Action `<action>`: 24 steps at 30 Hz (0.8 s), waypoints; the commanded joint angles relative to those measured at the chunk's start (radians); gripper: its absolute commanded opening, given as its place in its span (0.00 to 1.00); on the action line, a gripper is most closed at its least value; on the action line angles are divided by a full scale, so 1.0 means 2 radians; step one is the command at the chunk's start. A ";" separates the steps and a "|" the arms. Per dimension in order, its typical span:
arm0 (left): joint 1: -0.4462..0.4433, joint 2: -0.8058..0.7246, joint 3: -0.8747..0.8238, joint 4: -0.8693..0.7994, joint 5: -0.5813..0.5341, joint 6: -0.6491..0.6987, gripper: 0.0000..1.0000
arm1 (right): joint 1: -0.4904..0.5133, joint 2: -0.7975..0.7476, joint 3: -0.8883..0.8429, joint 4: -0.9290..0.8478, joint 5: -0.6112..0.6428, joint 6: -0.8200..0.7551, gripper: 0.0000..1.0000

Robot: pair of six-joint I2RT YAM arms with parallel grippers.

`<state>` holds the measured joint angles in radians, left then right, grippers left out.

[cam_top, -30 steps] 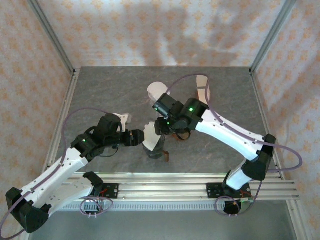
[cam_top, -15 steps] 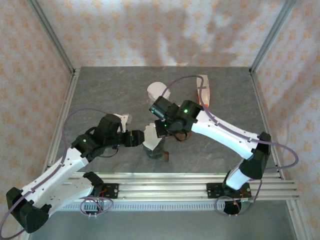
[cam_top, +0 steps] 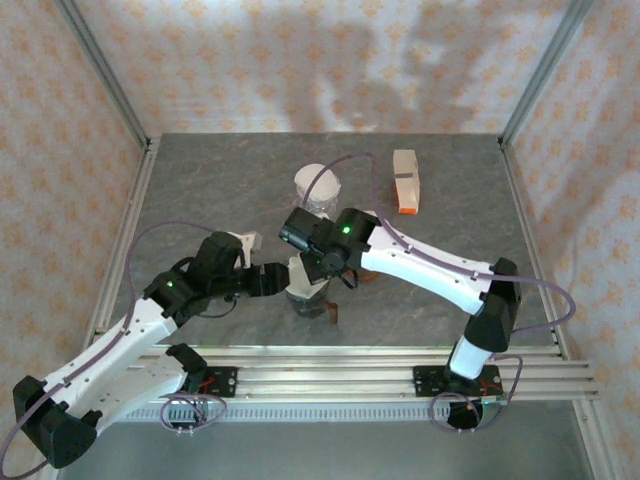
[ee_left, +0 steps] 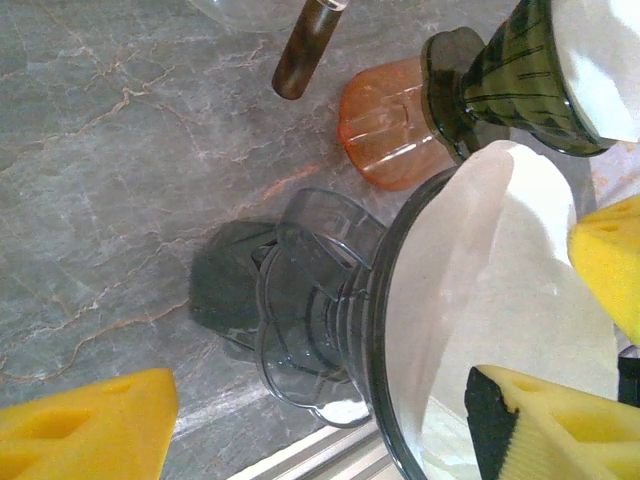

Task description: Place the coffee filter in the dripper

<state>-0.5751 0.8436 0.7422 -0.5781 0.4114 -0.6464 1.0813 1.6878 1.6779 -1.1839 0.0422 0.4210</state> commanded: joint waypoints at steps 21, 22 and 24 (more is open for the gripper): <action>0.005 -0.012 -0.021 0.002 -0.006 -0.006 0.58 | 0.005 -0.010 0.033 -0.011 0.054 -0.030 0.55; 0.004 -0.012 -0.021 0.002 -0.007 -0.006 0.58 | 0.005 -0.006 0.037 -0.014 0.048 -0.031 0.56; 0.004 -0.012 -0.021 0.003 -0.007 -0.006 0.58 | 0.005 0.005 0.037 -0.013 0.027 -0.037 0.60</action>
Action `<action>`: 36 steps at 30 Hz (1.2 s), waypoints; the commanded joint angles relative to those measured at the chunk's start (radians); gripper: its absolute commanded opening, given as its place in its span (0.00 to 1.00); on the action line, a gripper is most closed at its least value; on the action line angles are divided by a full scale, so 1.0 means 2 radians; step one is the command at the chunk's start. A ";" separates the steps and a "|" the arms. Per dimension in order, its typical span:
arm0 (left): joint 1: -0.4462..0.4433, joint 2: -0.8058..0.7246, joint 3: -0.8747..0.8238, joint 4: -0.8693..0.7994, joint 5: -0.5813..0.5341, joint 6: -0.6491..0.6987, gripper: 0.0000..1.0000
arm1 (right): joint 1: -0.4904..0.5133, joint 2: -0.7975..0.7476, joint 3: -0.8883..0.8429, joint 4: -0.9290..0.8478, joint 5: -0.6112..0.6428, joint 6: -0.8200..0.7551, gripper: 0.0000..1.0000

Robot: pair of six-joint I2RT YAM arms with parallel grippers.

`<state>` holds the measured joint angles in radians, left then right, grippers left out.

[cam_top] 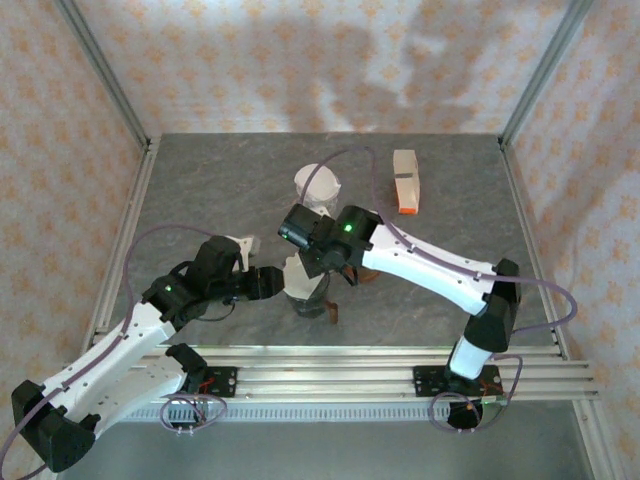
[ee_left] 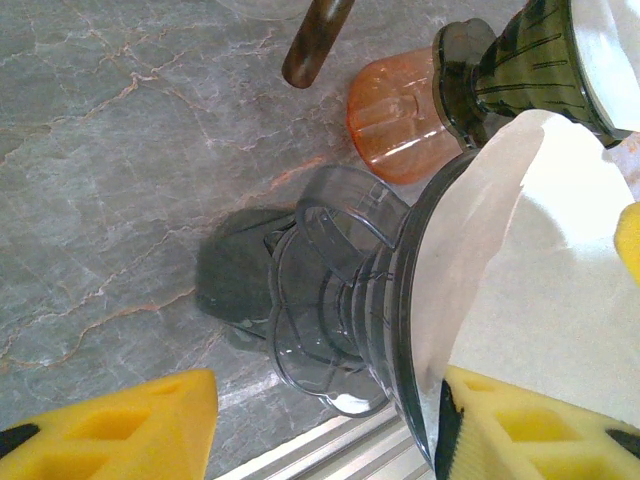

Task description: Place the coffee filter in the dripper

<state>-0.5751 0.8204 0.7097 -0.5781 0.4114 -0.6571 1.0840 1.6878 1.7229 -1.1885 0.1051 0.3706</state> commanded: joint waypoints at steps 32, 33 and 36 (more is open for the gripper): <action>0.004 0.009 -0.001 0.003 -0.006 0.000 0.64 | -0.014 0.054 -0.082 0.052 -0.053 -0.003 0.65; 0.004 0.009 -0.001 0.004 -0.006 0.000 0.64 | -0.015 0.054 -0.084 0.053 -0.053 -0.003 0.65; 0.005 0.009 -0.002 0.006 -0.005 -0.003 0.68 | -0.015 0.054 -0.089 0.056 -0.055 -0.002 0.65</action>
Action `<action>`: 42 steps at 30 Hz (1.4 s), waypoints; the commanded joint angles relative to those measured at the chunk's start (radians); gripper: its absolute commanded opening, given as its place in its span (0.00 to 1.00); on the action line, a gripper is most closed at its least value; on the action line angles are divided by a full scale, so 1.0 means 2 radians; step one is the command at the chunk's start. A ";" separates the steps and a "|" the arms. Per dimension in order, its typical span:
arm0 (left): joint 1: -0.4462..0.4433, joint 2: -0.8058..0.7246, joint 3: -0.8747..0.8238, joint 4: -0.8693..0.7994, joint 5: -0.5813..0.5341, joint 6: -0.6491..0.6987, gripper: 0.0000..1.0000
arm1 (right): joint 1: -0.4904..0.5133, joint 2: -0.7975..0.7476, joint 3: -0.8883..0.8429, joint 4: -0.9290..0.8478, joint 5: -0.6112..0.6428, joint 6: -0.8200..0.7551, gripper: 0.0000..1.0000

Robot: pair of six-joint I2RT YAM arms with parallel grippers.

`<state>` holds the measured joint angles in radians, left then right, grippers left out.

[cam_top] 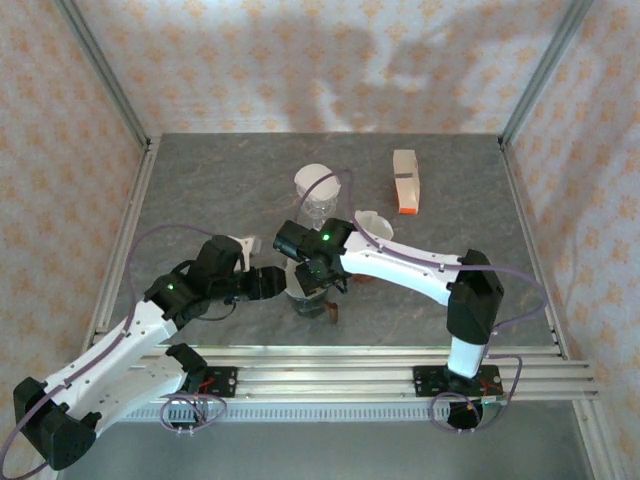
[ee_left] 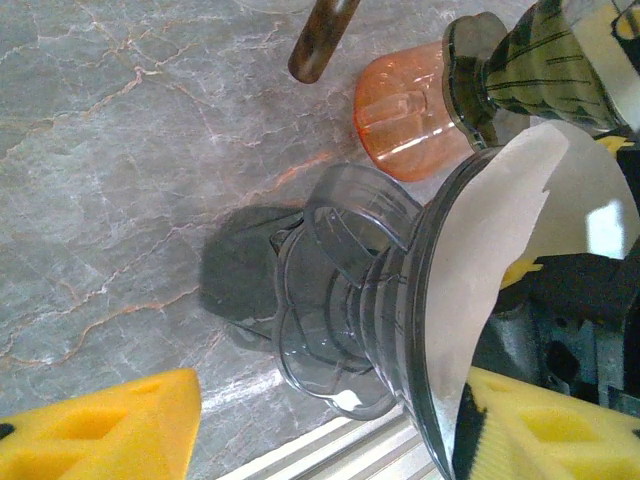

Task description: Place the coffee filter in the dripper

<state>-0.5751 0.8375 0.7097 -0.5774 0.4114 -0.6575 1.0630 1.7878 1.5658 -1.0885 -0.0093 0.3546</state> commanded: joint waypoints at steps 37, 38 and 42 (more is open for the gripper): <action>0.004 0.000 -0.003 0.000 -0.017 -0.004 0.68 | -0.005 0.004 -0.011 0.016 0.007 0.012 0.64; 0.005 0.000 -0.002 0.000 -0.016 -0.003 0.68 | -0.006 0.003 -0.011 0.016 0.007 0.012 0.64; 0.004 0.003 -0.001 -0.002 -0.016 -0.002 0.65 | -0.005 -0.004 -0.011 0.021 0.007 0.012 0.64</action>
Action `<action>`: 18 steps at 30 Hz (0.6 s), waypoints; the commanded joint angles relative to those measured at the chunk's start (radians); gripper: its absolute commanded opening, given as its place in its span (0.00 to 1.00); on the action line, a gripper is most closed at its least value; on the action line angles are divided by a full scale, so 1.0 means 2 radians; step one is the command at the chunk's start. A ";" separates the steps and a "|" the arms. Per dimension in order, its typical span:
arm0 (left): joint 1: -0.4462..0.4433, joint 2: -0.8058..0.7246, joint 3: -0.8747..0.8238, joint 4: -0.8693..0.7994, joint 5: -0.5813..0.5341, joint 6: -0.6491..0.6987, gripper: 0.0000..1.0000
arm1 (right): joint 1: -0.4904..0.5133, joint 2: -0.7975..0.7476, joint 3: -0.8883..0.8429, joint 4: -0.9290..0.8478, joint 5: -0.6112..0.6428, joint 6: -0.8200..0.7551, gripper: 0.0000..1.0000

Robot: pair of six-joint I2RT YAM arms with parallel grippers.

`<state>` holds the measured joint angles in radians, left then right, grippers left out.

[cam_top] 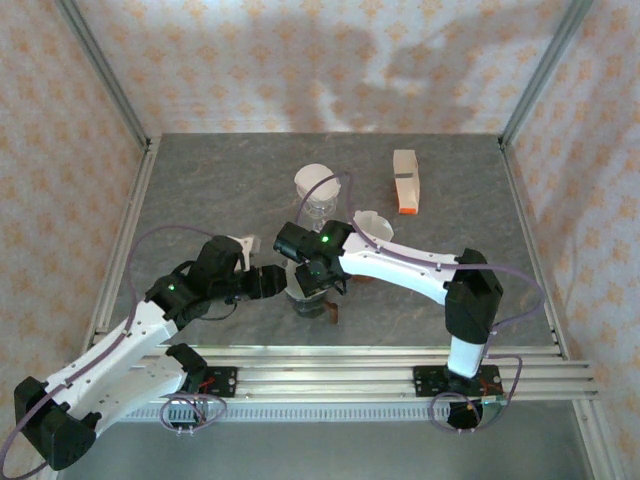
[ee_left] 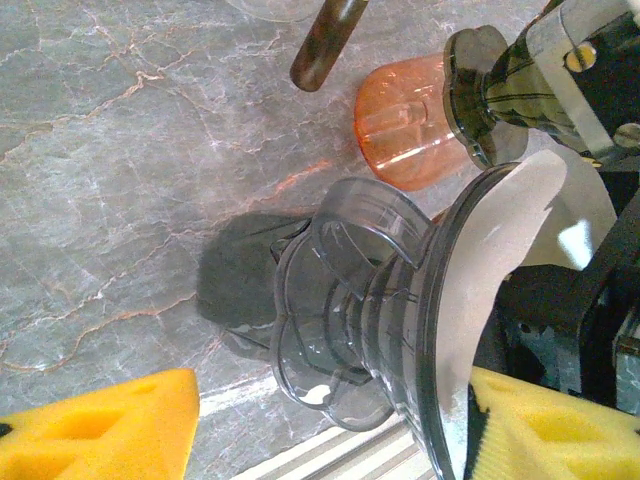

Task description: Place the coffee filter in the dripper

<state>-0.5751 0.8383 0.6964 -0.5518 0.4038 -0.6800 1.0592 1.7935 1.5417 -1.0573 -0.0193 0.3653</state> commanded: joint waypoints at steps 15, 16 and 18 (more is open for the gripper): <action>0.004 0.007 0.008 -0.012 -0.010 0.008 0.63 | -0.015 -0.076 -0.021 0.028 0.024 0.012 0.66; 0.004 0.007 0.008 -0.011 -0.010 0.007 0.63 | -0.016 -0.082 -0.024 0.027 0.026 0.013 0.66; 0.005 0.008 0.008 -0.011 -0.010 0.007 0.63 | -0.019 -0.092 -0.030 0.026 0.028 0.016 0.66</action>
<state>-0.5751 0.8490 0.6964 -0.5526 0.4038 -0.6800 1.0306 1.6508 1.5036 -1.0012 -0.0093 0.3740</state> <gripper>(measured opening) 0.633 0.658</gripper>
